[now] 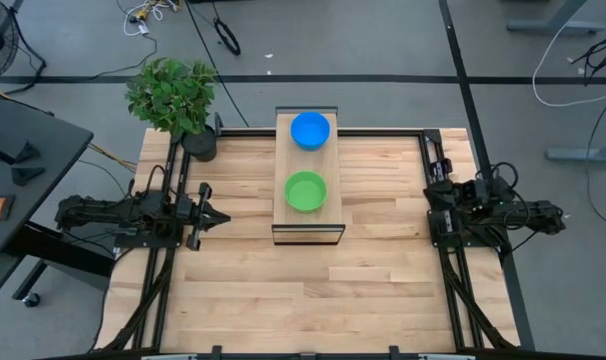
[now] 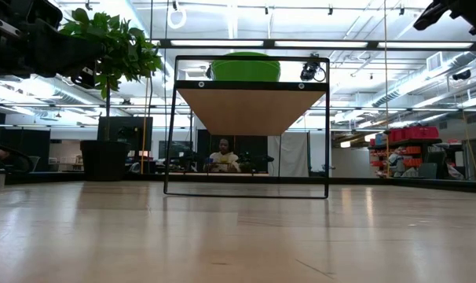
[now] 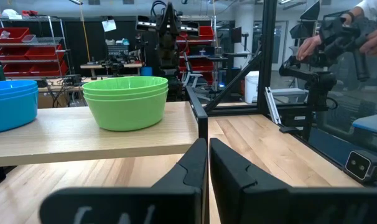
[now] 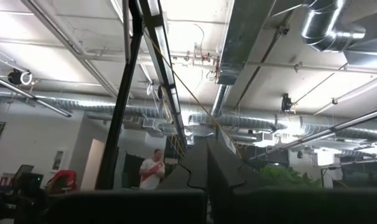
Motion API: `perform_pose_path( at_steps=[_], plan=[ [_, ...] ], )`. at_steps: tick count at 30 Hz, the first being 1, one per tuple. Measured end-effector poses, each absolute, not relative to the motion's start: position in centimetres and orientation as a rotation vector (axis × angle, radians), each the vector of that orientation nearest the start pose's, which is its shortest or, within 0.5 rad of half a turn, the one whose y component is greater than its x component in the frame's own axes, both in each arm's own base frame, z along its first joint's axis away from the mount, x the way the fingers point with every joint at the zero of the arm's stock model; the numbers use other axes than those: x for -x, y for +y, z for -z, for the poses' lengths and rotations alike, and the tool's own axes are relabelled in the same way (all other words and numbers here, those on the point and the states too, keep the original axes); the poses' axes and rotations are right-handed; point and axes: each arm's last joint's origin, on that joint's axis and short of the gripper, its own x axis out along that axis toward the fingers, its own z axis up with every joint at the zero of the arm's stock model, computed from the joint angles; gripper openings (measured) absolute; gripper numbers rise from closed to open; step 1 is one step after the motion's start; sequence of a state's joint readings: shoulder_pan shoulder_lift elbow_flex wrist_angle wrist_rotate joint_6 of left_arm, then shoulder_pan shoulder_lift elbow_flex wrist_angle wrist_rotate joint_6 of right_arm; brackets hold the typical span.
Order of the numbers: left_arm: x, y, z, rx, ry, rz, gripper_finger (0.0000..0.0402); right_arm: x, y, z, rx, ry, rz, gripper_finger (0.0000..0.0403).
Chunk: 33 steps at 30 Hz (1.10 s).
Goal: Pick & Place Mini bowls
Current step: Return to Home Position
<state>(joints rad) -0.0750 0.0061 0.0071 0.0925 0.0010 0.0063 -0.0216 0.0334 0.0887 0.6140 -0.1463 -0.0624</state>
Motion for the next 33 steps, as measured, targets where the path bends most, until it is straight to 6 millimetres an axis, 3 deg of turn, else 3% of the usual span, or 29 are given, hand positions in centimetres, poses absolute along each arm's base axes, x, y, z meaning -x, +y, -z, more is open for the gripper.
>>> perform_pose_path(
  at_steps=[15, 20, 27, 33],
  plan=[
    [-9.7, -0.7, -17.4, -0.003, -0.094, 0.076, 0.0023, -7.0, 0.2, -24.5, 0.11, -0.673, -0.08, 0.0],
    [-9.7, -0.7, -17.4, -0.003, -0.094, 0.076, 0.0023, -7.6, 0.2, -22.7, 0.112, -0.677, -0.081, 0.0],
    [-9.7, -0.7, -17.4, -0.003, -0.094, 0.076, 0.0023, -7.6, 0.2, -22.7, 0.108, -0.666, -0.08, 0.0],
    [-9.7, -0.7, -17.4, -0.003, -0.094, 0.076, 0.0023, -8.2, 0.2, -21.8, 0.099, -0.551, -0.081, 0.0]
  ],
)
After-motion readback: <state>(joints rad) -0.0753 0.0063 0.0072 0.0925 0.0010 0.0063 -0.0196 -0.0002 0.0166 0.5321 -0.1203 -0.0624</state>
